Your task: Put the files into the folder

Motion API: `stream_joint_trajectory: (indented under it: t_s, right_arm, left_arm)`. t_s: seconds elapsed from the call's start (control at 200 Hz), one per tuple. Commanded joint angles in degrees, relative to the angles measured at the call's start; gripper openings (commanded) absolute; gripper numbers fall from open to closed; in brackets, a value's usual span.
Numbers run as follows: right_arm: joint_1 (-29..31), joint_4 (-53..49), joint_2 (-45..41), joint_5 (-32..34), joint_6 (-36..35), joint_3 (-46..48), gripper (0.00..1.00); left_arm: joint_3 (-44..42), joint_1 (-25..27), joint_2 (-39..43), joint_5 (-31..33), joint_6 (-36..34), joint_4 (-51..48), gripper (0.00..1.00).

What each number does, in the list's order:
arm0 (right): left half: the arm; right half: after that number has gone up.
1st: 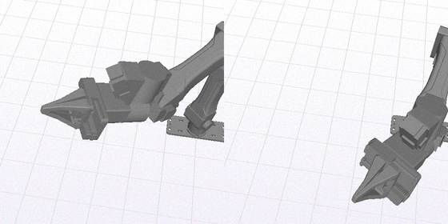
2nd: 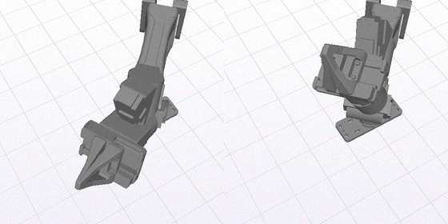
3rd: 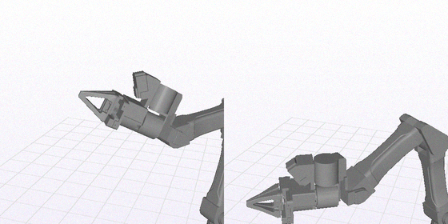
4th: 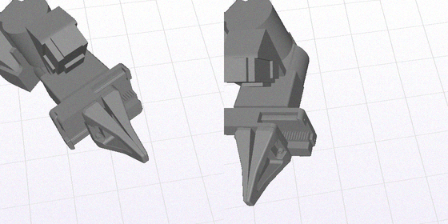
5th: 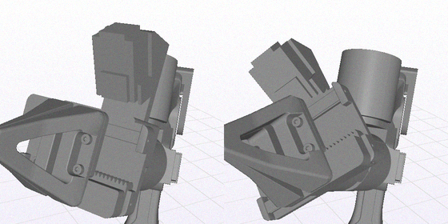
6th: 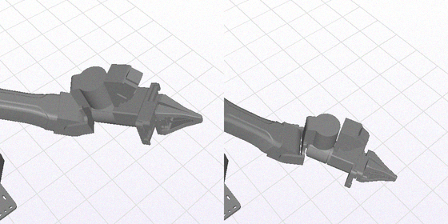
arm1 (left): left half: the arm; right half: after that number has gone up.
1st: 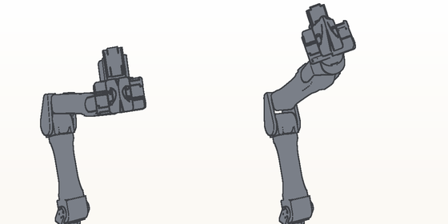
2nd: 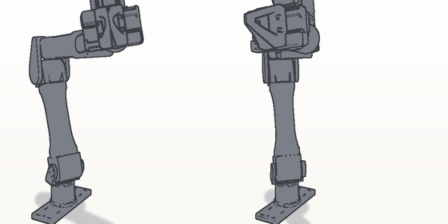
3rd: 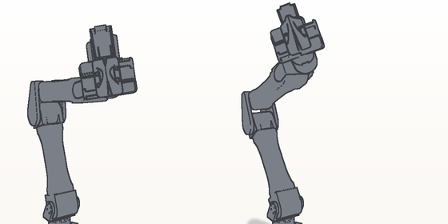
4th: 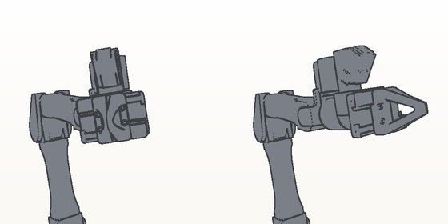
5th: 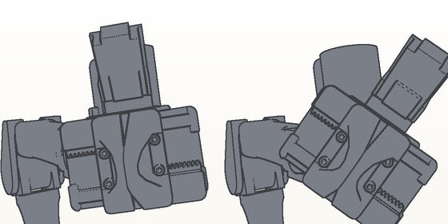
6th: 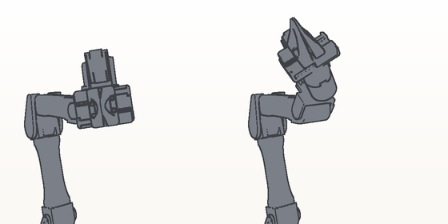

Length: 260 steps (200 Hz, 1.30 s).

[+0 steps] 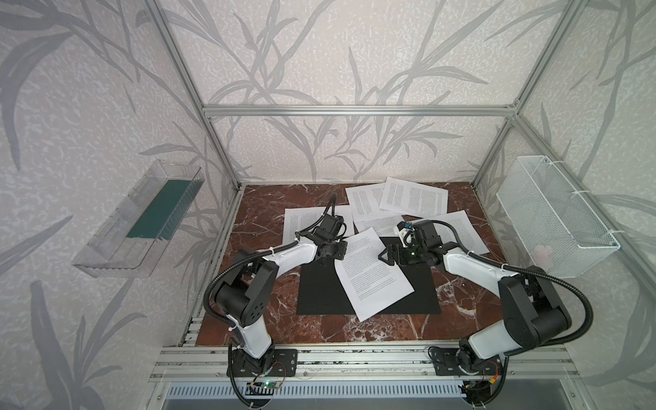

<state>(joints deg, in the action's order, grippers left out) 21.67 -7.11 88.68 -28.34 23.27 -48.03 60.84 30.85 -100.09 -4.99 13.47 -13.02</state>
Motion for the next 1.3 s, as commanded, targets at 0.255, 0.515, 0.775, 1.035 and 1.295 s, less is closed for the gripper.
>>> stream_joint_trajectory:
  t_s: [0.255,0.515,0.775,1.035,1.295]
  right_arm:
    - [0.0,-5.3,5.8,2.1,-1.0,-5.3,0.77]
    - [0.0,-2.5,7.0,-3.9,0.0,-5.1,0.61]
    - [0.0,-3.1,8.4,-4.8,0.4,-5.7,0.47]
    - [0.0,-4.6,11.2,-4.5,1.0,-7.0,0.34]
    - [0.0,-5.7,10.1,-4.1,0.9,-7.3,0.23]
  left_arm:
    - [-0.8,-0.1,-0.7,0.1,-1.1,1.2,0.00]
    - [-0.8,-0.1,-1.0,0.0,-0.9,1.5,0.00]
    - [-1.3,-0.2,-0.4,-0.2,-0.7,2.0,0.00]
    - [-1.5,-0.1,-0.1,-0.2,-0.6,2.2,0.00]
    - [-1.7,-0.2,0.4,0.1,-0.3,2.4,0.00]
